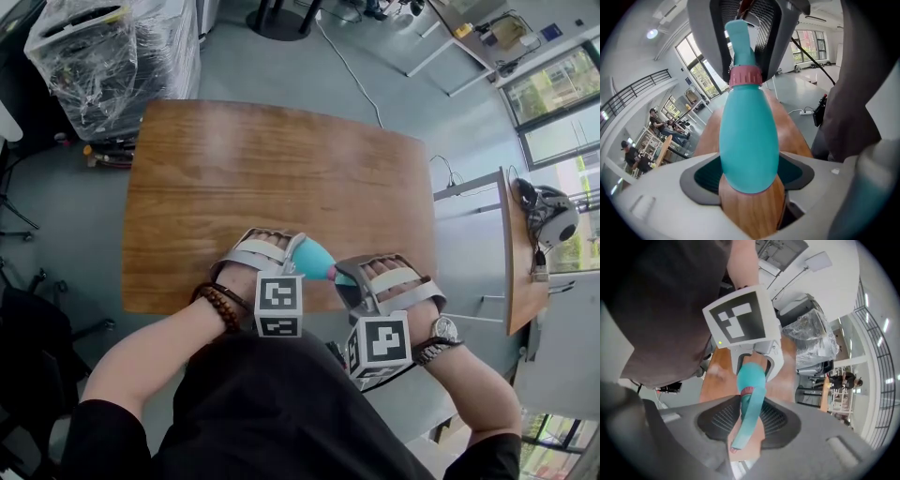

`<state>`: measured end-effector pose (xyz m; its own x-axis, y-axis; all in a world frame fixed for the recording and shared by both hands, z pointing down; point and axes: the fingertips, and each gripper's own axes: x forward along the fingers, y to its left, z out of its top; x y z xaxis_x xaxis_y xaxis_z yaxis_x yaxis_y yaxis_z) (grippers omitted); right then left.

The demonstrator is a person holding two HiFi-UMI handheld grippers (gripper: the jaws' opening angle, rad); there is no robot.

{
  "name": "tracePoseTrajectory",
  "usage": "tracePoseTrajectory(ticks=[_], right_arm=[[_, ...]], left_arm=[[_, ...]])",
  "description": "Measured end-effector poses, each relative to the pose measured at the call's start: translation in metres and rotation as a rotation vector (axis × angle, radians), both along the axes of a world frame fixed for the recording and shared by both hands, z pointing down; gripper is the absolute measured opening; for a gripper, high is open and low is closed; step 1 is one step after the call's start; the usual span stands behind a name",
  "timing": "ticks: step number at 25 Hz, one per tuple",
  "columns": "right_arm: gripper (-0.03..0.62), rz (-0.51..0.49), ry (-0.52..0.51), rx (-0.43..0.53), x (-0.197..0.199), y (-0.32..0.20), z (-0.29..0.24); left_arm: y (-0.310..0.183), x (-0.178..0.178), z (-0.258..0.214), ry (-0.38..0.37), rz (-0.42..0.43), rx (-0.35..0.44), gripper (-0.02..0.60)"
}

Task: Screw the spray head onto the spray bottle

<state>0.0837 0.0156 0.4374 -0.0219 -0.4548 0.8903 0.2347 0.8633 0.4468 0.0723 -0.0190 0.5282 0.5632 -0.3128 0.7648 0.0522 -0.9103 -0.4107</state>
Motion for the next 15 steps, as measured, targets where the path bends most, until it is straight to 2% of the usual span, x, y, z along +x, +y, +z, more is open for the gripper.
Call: tracePoseTrajectory(ticks=[2, 4, 7, 10, 11, 12, 13, 15], right_arm=[[0.118, 0.117, -0.057, -0.053, 0.001, 0.0, 0.002], [0.118, 0.342, -0.202, -0.172, 0.0, -0.002, 0.003], [0.118, 0.821, -0.524, -0.415, 0.005, -0.01, 0.005], [0.12, 1.344, -0.884, -0.713, 0.008, -0.017, 0.008], [0.121, 1.489, -0.992, -0.799, 0.008, -0.018, 0.009], [0.123, 1.584, -1.072, -0.854, 0.007, -0.019, 0.011], [0.124, 1.63, -1.12, -0.873, 0.007, -0.018, 0.012], [0.126, 1.629, -1.139, -0.847, 0.007, -0.017, 0.014]], left_arm=[[-0.002, 0.0, 0.0, -0.004, -0.008, 0.018, 0.38], [-0.004, -0.001, 0.0, -0.007, -0.015, 0.039, 0.38], [-0.009, -0.003, 0.0, -0.006, -0.027, 0.066, 0.38], [-0.015, -0.005, 0.001, -0.007, -0.04, 0.104, 0.38], [-0.017, -0.006, 0.002, -0.009, -0.045, 0.114, 0.38], [-0.018, -0.006, 0.004, -0.012, -0.048, 0.122, 0.38], [-0.018, -0.006, 0.006, -0.016, -0.049, 0.126, 0.38], [-0.016, -0.005, 0.008, -0.014, -0.048, 0.119, 0.382]])
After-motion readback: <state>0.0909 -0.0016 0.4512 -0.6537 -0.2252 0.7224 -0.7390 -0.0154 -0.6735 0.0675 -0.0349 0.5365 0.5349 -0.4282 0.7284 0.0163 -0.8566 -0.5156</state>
